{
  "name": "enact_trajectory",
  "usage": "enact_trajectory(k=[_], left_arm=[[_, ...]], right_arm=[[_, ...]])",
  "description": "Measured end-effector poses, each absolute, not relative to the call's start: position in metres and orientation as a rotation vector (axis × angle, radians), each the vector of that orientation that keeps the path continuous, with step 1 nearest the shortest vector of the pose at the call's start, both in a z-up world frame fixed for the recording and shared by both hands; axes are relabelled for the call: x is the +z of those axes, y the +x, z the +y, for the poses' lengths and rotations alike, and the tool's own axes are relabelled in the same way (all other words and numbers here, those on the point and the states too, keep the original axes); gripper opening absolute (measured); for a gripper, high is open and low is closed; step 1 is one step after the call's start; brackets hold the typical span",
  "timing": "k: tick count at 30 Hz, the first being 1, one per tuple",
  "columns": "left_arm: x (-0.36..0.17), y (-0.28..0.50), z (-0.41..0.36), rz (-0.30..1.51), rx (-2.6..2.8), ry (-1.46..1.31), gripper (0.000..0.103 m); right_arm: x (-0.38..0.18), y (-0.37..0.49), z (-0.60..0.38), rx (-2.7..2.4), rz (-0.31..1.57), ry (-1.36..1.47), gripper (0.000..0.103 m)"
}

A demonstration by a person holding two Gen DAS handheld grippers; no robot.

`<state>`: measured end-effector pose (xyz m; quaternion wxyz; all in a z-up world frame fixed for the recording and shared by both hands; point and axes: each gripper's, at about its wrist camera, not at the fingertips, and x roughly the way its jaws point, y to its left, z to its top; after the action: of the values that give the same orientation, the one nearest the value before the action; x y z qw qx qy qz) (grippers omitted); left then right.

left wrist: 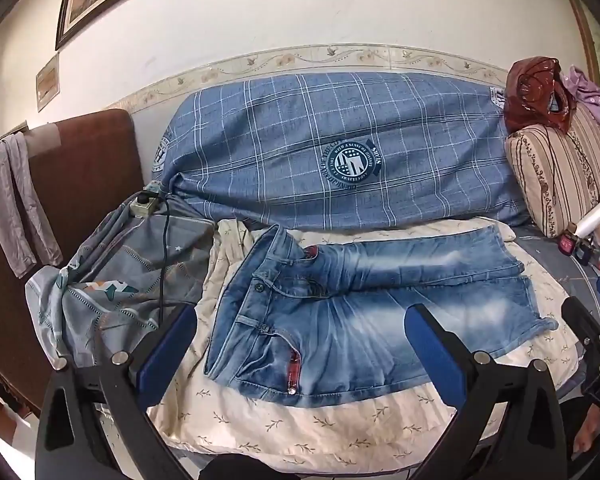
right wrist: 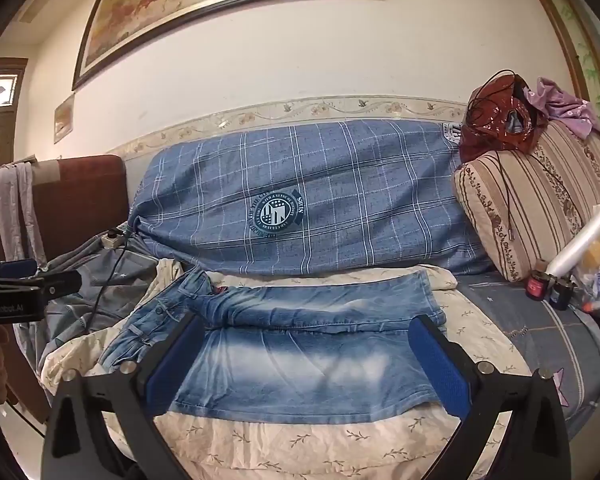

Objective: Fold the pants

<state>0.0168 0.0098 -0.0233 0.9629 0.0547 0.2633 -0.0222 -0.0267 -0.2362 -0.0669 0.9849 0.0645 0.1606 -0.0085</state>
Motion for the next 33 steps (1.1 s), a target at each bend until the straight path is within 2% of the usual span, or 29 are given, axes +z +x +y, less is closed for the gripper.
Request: enact_trajectory(k=[33], left_arm=[[-0.025,0.015,0.040,0.501,0.042,0.034,0.103]], right_arm=[[-0.065,-0.035,-0.217,-0.001,0.323,0.091,0.103]])
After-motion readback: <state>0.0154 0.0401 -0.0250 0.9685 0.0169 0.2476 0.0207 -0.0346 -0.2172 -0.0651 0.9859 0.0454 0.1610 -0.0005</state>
